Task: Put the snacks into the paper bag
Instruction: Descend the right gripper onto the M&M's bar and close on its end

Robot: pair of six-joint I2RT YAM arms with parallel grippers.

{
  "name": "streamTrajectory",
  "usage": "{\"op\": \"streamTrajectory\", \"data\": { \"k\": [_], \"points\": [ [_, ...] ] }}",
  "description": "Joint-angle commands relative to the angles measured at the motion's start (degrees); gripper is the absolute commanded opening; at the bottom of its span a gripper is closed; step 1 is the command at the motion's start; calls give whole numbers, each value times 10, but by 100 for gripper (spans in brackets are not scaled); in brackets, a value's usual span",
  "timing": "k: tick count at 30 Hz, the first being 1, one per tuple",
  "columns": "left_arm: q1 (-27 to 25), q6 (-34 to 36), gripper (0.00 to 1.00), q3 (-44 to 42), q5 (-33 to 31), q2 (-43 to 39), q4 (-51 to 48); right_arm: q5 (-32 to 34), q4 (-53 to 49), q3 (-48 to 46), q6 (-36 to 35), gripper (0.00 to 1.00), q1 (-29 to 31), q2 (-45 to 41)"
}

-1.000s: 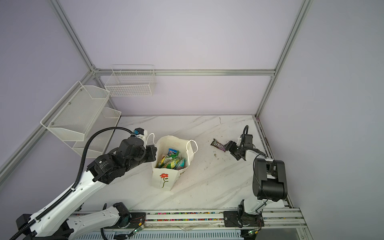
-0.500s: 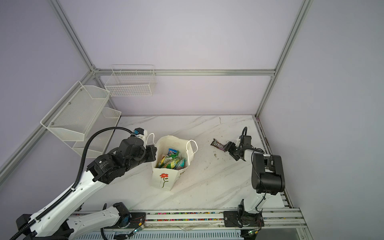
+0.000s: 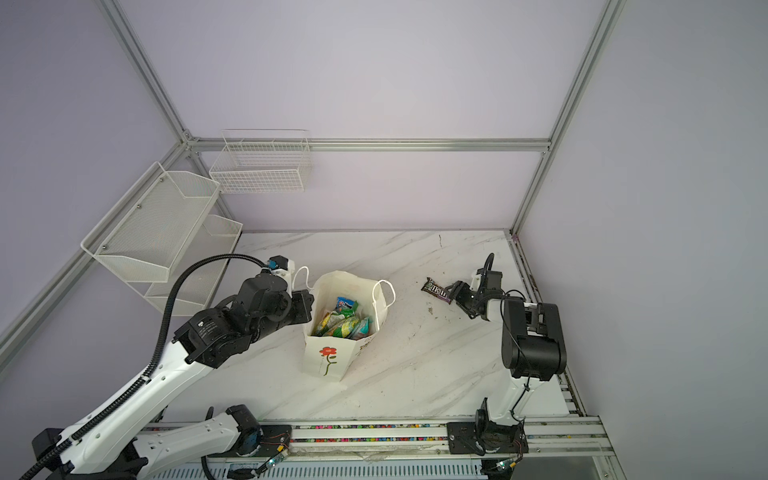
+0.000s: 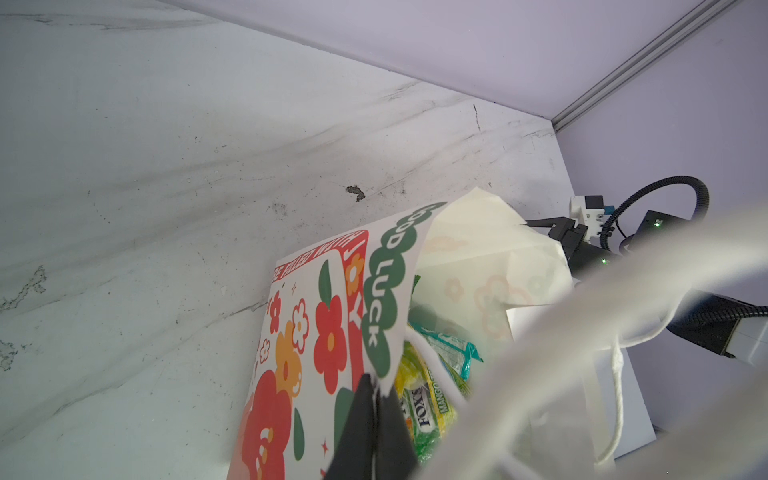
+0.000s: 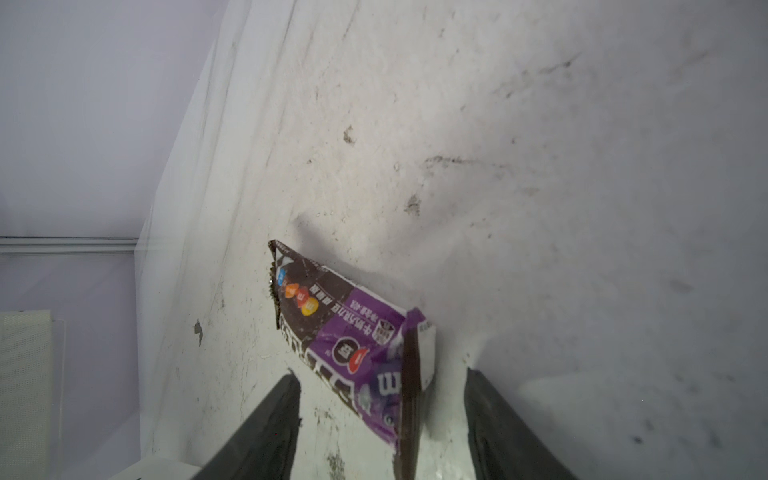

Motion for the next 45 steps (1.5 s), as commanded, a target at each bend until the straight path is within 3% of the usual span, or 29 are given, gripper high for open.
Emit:
{"op": "streamTrajectory", "data": {
  "k": [1, 25, 37, 45],
  "points": [
    [2, 1, 0, -6, 1, -9, 39, 24, -45, -12, 0, 64, -3, 36],
    [2, -4, 0, 1, 3, -1, 37, 29, -26, -17, -5, 58, -2, 63],
    [3, -5, 0, 2, 4, 2, 39, 19, -18, -16, -1, 46, 1, 62],
    [2, -5, 0, 3, 4, 1, 39, 11, -11, -15, 6, 27, 12, 63]
  ]
}}
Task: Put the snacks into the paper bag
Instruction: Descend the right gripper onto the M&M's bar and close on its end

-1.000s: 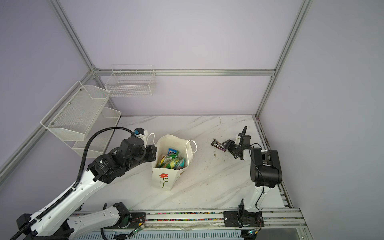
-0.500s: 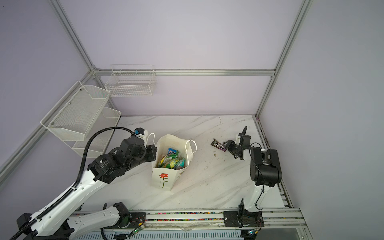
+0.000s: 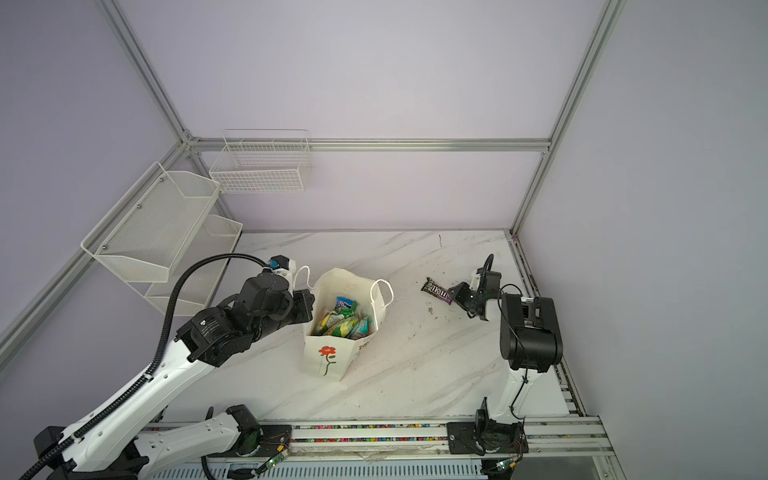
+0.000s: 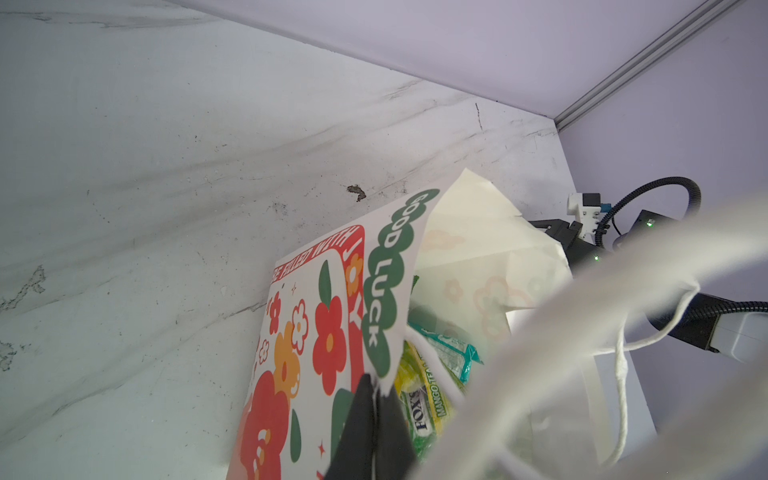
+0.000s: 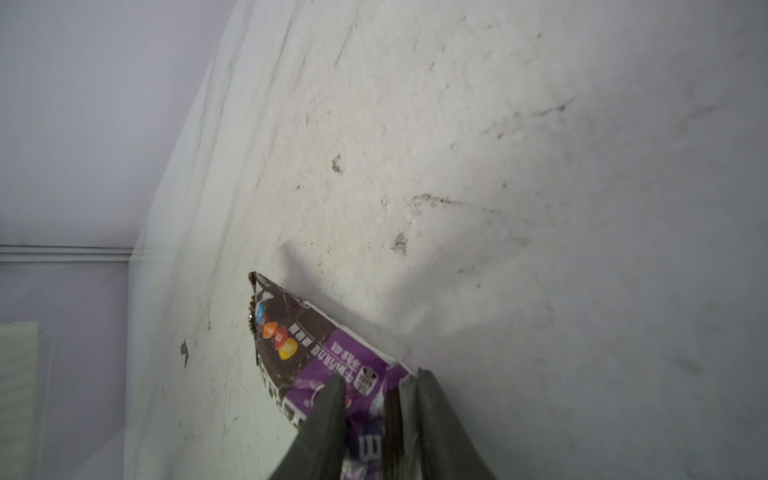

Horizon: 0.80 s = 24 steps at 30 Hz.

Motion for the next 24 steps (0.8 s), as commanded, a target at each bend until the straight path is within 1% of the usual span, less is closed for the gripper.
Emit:
{"op": "streamTrajectory", "data": {
  "k": [1, 5, 10, 19, 24],
  "points": [
    [2, -4, 0, 2, 3, -6, 37, 9, -62, -18, 5, 25, 11, 27],
    [2, -3, 0, 2, 2, -8, 37, 11, -66, -18, 5, 15, 10, 20],
    [2, -4, 0, 1, 3, -9, 36, 8, -74, -17, 5, 8, 10, 3],
    [2, -4, 0, 0, 1, -14, 35, -16, -81, -24, 21, 0, 10, -62],
    [2, -5, 0, 0, 1, -14, 35, -28, -89, -25, 27, 0, 11, -106]
  ]
}}
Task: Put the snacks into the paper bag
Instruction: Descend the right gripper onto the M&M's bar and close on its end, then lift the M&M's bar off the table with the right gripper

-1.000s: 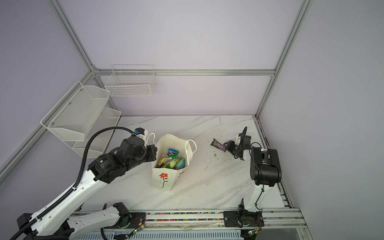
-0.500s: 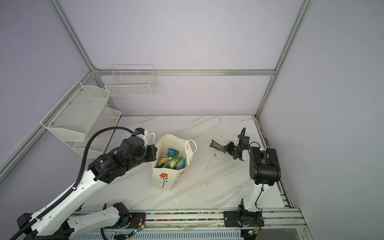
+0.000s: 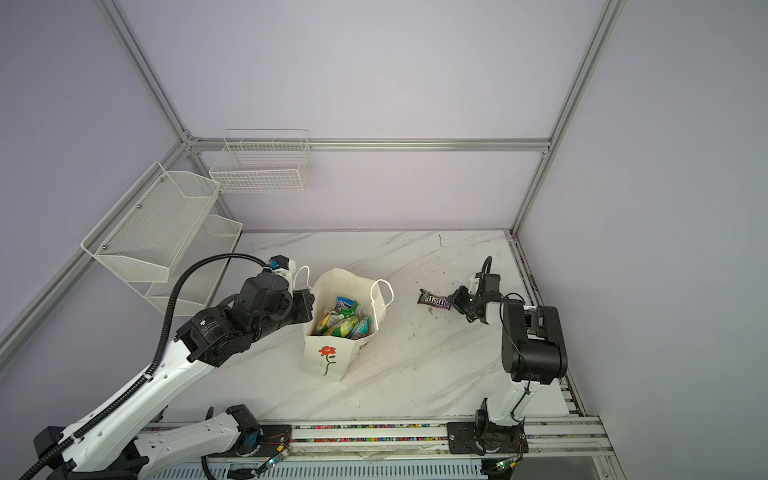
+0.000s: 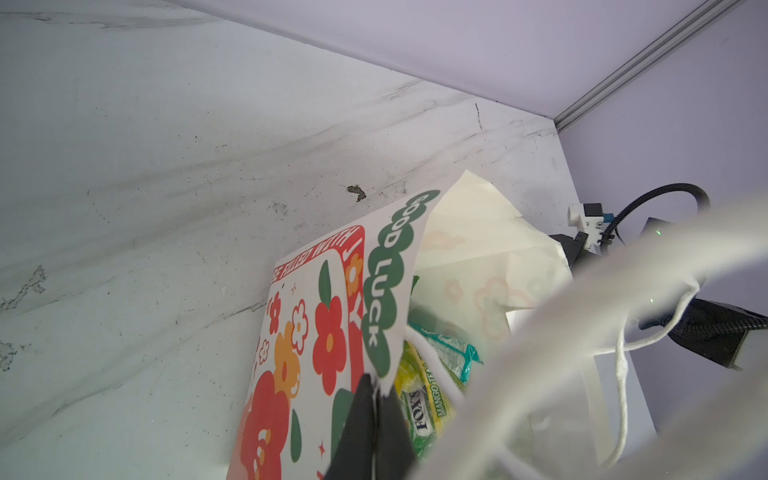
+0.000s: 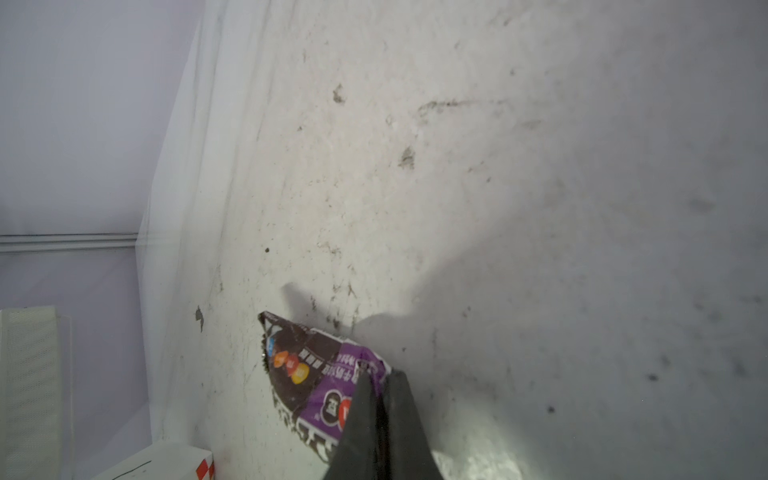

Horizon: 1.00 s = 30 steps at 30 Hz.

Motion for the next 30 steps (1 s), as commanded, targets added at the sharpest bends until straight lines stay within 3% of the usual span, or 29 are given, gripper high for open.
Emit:
{"op": "streamTrajectory", "data": {
  "k": [1, 30],
  "points": [
    [2, -5, 0, 0, 1, -14, 35, -17, -15, -2, 8, 0, 3, -41],
    [3, -9, 0, 7, 6, -14, 36, -81, -56, 19, 45, 0, 3, -293]
  ]
}}
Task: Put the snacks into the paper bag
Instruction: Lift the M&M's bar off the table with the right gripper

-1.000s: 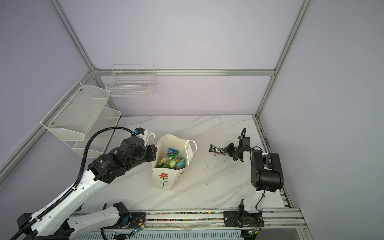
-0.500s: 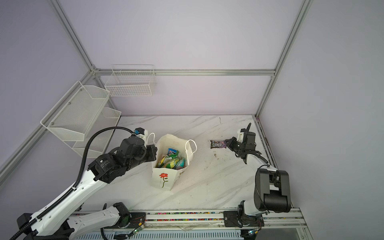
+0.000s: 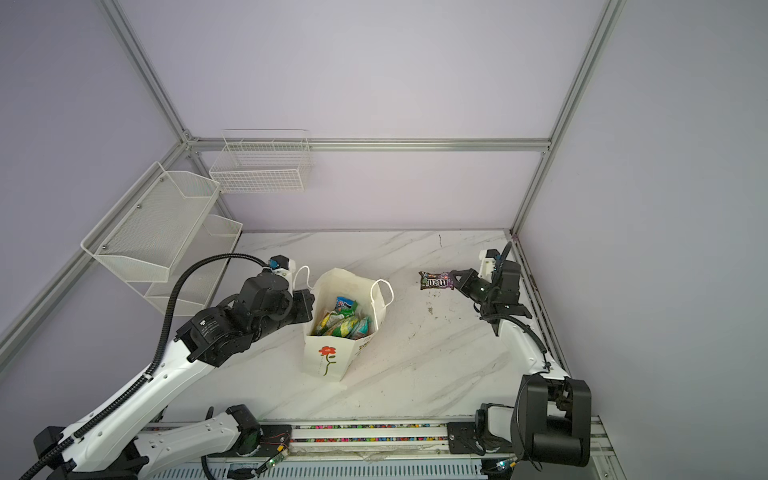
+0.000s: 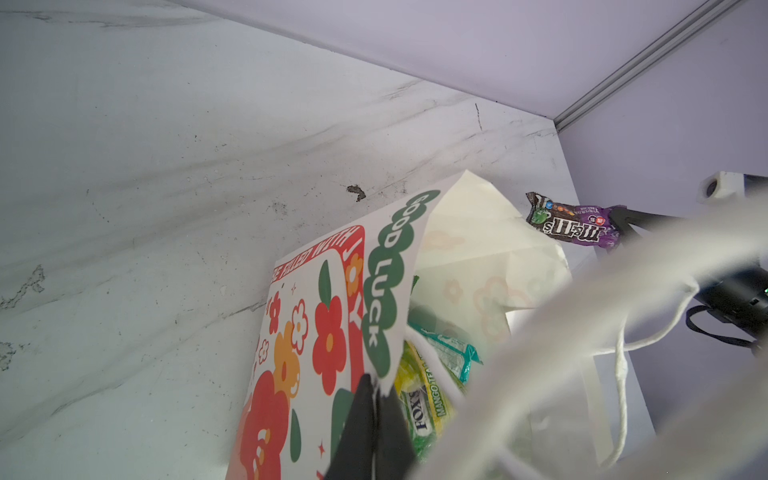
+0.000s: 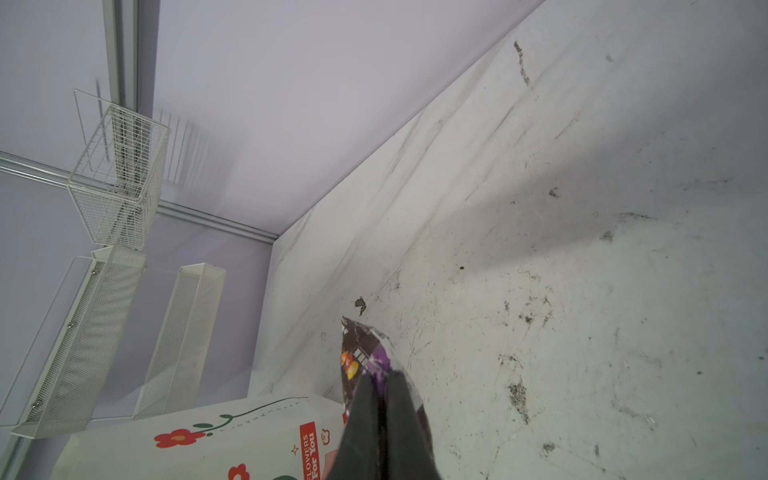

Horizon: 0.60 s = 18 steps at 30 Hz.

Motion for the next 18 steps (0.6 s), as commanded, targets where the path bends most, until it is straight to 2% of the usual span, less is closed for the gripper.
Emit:
{"op": "streamTrajectory", "data": {
  "k": [1, 18],
  "points": [
    [2, -5, 0, 8, 6, -14, 36, -18, -7, 23, 10, 0, 3, -33],
    [2, -5, 0, 12, 8, -10, 36, -26, -31, 69, 20, 0, 3, -126]
  ]
}}
